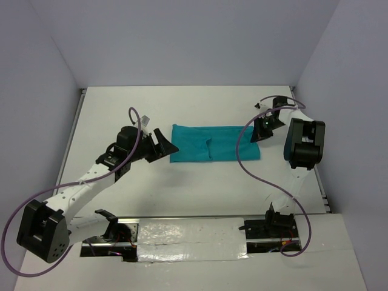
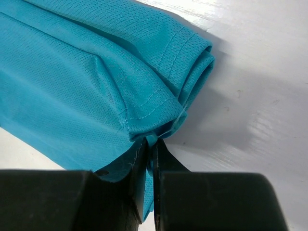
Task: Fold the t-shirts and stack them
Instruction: Grab one side of the 2/3 rectangular tshirt with right arm, then fold the long partially folded tshirt into a neat square
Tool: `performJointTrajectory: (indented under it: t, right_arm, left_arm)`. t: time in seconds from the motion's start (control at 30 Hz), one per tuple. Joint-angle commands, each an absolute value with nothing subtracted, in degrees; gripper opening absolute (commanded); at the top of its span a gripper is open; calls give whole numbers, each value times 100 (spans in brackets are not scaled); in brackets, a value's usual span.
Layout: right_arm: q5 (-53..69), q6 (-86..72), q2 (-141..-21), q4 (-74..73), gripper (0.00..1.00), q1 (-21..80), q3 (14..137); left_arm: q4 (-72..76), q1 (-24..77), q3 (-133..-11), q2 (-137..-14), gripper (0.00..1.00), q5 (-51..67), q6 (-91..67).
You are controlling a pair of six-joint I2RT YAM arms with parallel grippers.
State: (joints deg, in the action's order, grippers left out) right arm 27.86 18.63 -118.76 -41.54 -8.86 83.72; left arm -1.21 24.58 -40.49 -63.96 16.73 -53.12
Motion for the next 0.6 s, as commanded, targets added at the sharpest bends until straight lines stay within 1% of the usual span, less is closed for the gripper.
performJointTrajectory:
  t: [0.0, 0.03, 0.17, 0.33, 0.57]
  right_arm:
    - [3136, 1749, -12015, -4122, 5, -870, 8227]
    - [3294, 1723, -11858, -4096, 2, -905, 8200]
    - [3875, 1644, -11409, -4087, 0, -940, 8279]
    - [4289, 1486, -10978, -4122, 0, -923, 8524]
    - [4631, 1371, -10793, -4403, 0, -748, 8833]
  left_arm:
    - [106, 2443, -3999, -6293, 83, 1635, -5361]
    - [97, 2443, -3982, -6284, 83, 1626, -5361]
    - [88, 2417, -3903, -6258, 83, 1608, -5361]
    - [18, 2373, -3964, -6371, 83, 1512, -5221]
    - [-334, 2119, -4350, -6916, 83, 1415, -4685]
